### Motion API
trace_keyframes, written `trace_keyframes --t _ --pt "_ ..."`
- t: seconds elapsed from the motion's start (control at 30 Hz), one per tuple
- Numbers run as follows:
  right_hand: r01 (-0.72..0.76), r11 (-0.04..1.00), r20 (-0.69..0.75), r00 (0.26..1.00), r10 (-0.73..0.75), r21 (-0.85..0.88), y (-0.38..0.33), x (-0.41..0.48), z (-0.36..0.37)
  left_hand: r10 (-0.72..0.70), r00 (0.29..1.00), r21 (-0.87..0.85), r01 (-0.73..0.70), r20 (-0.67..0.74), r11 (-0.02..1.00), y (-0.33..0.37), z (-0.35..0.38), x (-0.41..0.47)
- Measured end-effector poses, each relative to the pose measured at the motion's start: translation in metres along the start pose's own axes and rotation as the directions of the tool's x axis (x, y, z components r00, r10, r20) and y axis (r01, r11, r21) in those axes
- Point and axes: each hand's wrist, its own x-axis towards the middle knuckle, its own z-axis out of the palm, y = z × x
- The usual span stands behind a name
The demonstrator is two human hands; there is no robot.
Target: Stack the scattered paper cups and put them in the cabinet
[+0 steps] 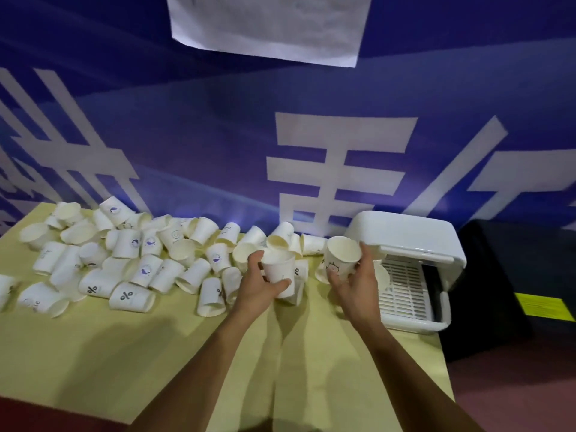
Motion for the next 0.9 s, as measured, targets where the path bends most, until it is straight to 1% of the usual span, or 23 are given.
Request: trace_keyframes --t 0.07,0.13,0.2,0.27,0.43,0.57,0.73,0.9 --pt "0.018 0.999 -0.077 0.997 -0.020 -0.038 0.009 0.011 -0.020 -0.009 0.999 0.035 0.007 0.037 0.999 0.004 0.018 0.001" --pt "0.000 0.999 -0.152 0.988 -0.008 -0.051 0.019 0.018 -0.034 -0.011 0.997 0.070 0.006 0.074 0.998 0.009 0.032 0.002" --pt "-0.034 0.999 -0.192 0.981 0.028 -0.028 0.031 0.021 -0.042 -0.012 0.994 0.091 0.002 0.112 0.996 0.010 0.044 0.004" --pt "-0.040 0.999 -0.206 0.978 0.032 -0.034 0.041 0.021 -0.046 0.000 0.990 0.117 -0.017 0.143 0.993 0.012 0.053 0.006" --pt "-0.075 0.993 -0.204 0.977 0.055 -0.089 0.056 0.021 -0.046 -0.004 0.974 0.175 -0.036 0.226 0.984 0.013 0.070 0.016" --pt "-0.038 0.987 -0.181 0.984 0.009 -0.158 0.063 0.019 -0.047 0.001 0.959 0.209 -0.062 0.284 0.976 0.012 0.080 0.022" --pt "-0.111 0.974 -0.166 0.983 0.079 -0.196 0.071 0.018 -0.046 0.000 0.949 0.191 -0.063 0.315 0.980 0.010 0.094 0.027" --pt "-0.135 0.967 -0.112 0.987 0.113 -0.216 0.074 0.018 -0.045 0.021 0.940 0.187 -0.089 0.341 0.978 0.013 0.105 0.030"
